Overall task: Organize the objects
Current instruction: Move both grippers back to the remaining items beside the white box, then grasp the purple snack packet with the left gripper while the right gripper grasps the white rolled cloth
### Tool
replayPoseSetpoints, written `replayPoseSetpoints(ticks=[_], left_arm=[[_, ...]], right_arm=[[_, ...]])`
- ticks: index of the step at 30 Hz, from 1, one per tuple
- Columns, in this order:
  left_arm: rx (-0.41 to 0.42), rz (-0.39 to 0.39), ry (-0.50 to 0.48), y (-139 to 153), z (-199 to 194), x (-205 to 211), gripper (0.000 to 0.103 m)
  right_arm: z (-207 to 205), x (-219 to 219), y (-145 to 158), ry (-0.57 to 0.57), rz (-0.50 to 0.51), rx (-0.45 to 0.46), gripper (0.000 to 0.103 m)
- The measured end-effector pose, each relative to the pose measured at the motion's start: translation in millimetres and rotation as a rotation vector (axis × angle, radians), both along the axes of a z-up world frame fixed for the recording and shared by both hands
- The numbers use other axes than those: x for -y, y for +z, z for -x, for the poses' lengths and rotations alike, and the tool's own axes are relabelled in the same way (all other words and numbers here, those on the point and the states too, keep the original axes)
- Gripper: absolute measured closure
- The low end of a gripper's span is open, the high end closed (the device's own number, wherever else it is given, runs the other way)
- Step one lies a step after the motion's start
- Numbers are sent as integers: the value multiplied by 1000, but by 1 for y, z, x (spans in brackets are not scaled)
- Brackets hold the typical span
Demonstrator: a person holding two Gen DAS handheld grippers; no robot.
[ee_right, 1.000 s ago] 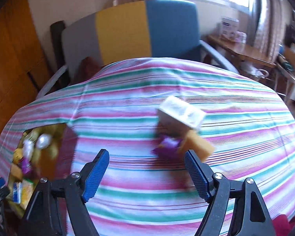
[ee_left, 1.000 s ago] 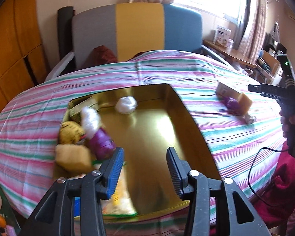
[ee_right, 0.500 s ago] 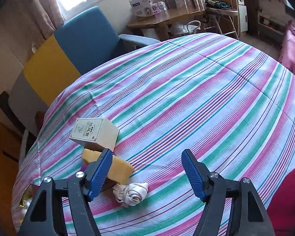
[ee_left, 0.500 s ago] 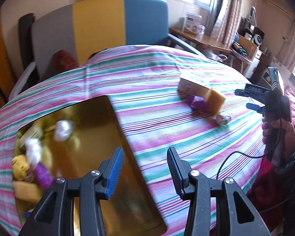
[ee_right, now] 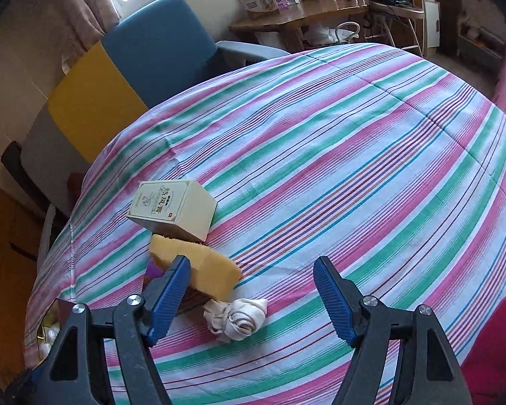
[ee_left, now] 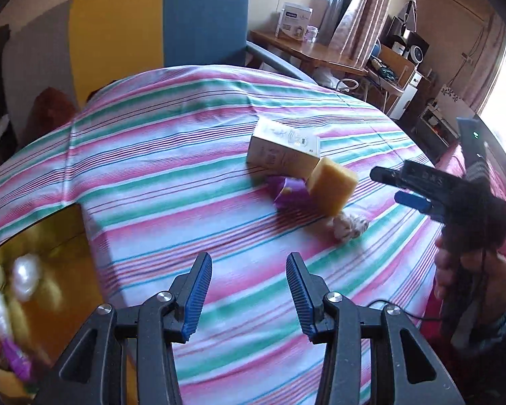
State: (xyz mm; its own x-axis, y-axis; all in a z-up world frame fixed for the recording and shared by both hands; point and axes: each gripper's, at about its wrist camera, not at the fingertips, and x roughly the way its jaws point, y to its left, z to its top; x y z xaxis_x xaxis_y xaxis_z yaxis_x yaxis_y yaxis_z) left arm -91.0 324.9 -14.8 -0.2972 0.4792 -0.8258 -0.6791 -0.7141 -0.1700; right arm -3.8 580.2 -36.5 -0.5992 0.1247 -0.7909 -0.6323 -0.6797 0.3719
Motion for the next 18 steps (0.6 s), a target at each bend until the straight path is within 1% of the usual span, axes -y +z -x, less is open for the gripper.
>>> replayPoseSetpoints(ticks=[1,3,9,14,18], left_arm=[[7,2,-5,-3,5,-9,57],[32,-17,-18,-6,14,-24,57],[103,-17,-51,-22,37,-75,57],[99,21,-79,-37,46,-110,57],[117,52,-84,-55,56,-130,56]], right_arm=[[0,-1,1,-5,2,-2,27],[0,-2,1,-7,8,-6,27],[4,-2,0,-4,24,-14,27],[2,-5,-2,-15,49,-24,27],[0,-7,-2,-24,60,-35,27]])
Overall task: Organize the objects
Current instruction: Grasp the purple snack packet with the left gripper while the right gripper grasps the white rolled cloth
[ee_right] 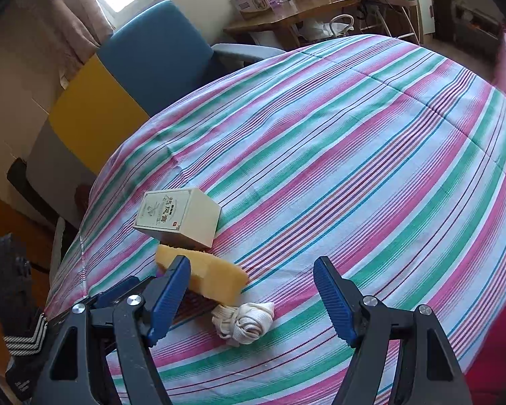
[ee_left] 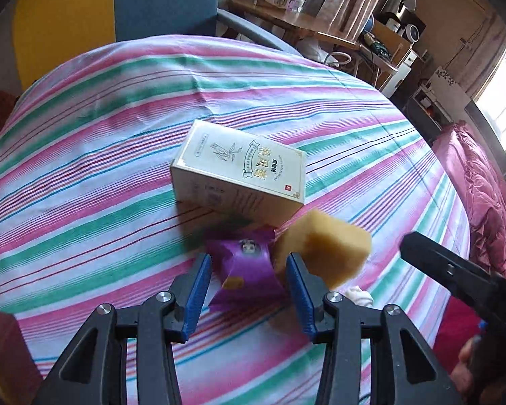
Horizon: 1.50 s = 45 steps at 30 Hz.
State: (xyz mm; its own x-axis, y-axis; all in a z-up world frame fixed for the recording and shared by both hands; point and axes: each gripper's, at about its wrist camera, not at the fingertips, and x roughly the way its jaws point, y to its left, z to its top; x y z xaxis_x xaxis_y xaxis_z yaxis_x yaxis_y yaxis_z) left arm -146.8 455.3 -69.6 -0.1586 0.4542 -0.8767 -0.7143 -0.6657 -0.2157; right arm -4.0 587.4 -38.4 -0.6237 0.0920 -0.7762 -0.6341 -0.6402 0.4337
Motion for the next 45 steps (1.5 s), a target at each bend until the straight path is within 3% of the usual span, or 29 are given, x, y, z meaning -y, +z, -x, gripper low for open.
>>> replayPoseSetpoints(ticks=[5,12,21,26,28,33,38,42,45], left_arm=[[46,-9,27,-19,6,5,69],[14,-3,71,-15,-5,44,70],[-50,0,86,0,-33,85,70],[-73,-21,90,13,-48,102,70],[-81,-34,95,19,-54,110,70],[-115,-81,115,45,-69,137,70],[-170,-122,172,70,-79,179,70],[-188,-128,232,79,-81,214,70],[-194,-125,274,79,-81,238,70]], right_arm=[[0,-2,-1,-4,-1,1,27],[12,8,-5,78,0,34,34],[30,32,-32,227,-38,228,34],[36,41,-42,289,-77,285,47],[38,47,-42,316,-102,283,59],[40,74,-32,416,-238,267,72],[41,125,-15,564,-450,206,72],[42,154,-13,614,-601,196,72],[45,165,-6,629,-661,171,72]])
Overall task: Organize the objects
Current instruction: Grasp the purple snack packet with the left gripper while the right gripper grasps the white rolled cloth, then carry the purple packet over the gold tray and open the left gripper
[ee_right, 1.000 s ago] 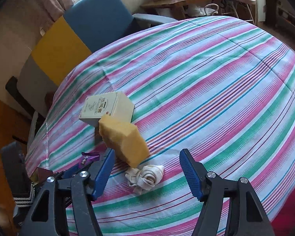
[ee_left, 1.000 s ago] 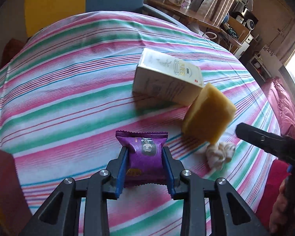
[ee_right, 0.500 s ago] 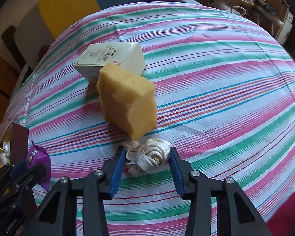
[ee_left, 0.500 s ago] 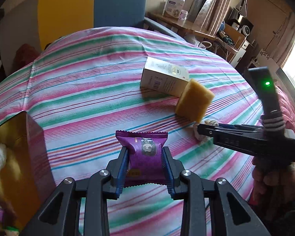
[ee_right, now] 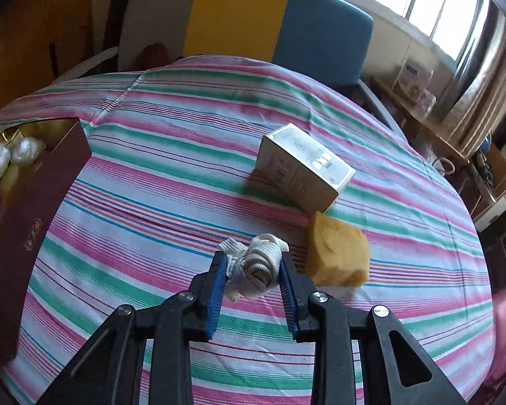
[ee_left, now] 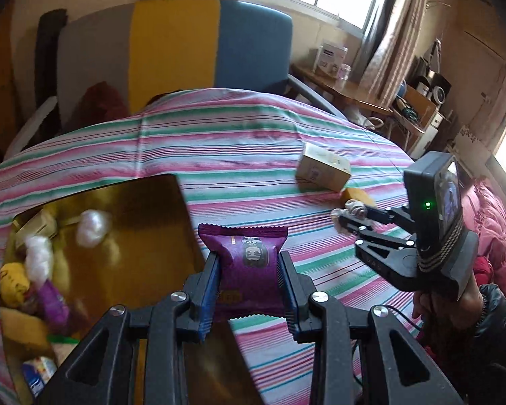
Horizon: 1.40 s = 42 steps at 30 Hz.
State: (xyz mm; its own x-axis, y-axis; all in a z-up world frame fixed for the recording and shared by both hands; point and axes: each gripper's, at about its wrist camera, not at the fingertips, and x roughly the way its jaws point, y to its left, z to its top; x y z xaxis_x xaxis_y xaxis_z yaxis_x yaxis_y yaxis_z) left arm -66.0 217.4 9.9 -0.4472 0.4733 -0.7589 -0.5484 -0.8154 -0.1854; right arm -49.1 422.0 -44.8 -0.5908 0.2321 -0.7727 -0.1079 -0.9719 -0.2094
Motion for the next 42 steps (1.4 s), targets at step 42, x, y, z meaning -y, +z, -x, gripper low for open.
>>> replayPoseSetpoints(ticks=[42], left_arm=[[44,24,251,-30,10,118,70]], right_arm=[[-18,87,28,108,-418,-280,72]])
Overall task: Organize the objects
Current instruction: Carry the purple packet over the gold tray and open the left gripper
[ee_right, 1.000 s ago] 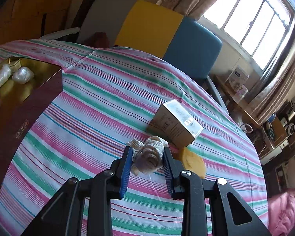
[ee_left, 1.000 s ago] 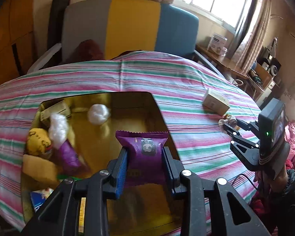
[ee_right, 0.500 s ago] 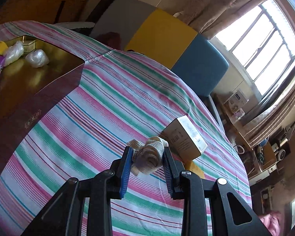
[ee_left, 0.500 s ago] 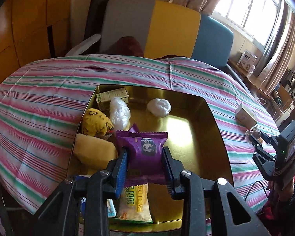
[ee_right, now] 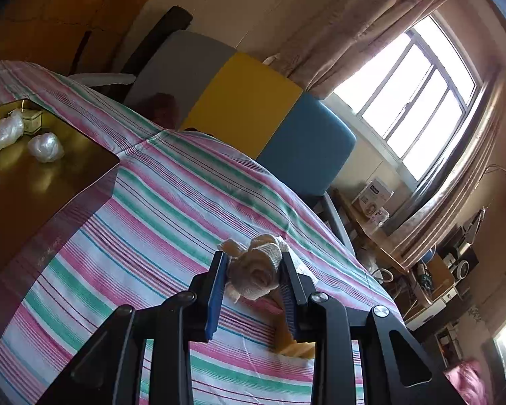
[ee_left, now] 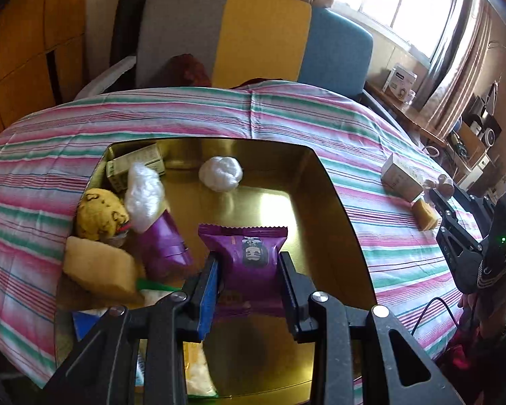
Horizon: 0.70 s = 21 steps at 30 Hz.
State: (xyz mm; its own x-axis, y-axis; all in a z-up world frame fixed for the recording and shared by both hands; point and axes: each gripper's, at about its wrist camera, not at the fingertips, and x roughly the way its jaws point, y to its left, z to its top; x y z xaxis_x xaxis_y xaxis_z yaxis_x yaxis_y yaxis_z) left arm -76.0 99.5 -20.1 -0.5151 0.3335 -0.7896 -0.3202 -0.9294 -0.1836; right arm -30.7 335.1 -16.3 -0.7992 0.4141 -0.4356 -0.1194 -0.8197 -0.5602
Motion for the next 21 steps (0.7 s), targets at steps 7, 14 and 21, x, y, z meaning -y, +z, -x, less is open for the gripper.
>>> replayPoseSetpoints(ticks=[7,14,21], left_arm=[[2,25,-22,-4,9,-19,70],[17,65,-36,-15,26,-29,70],[87,181,-6,-55,56,-21,67]], right_arm=[[2,-3,2,2,20,5,72],[4,-7,-1,-1,49,28,72],[5,-11,-5,2,72,52,72]])
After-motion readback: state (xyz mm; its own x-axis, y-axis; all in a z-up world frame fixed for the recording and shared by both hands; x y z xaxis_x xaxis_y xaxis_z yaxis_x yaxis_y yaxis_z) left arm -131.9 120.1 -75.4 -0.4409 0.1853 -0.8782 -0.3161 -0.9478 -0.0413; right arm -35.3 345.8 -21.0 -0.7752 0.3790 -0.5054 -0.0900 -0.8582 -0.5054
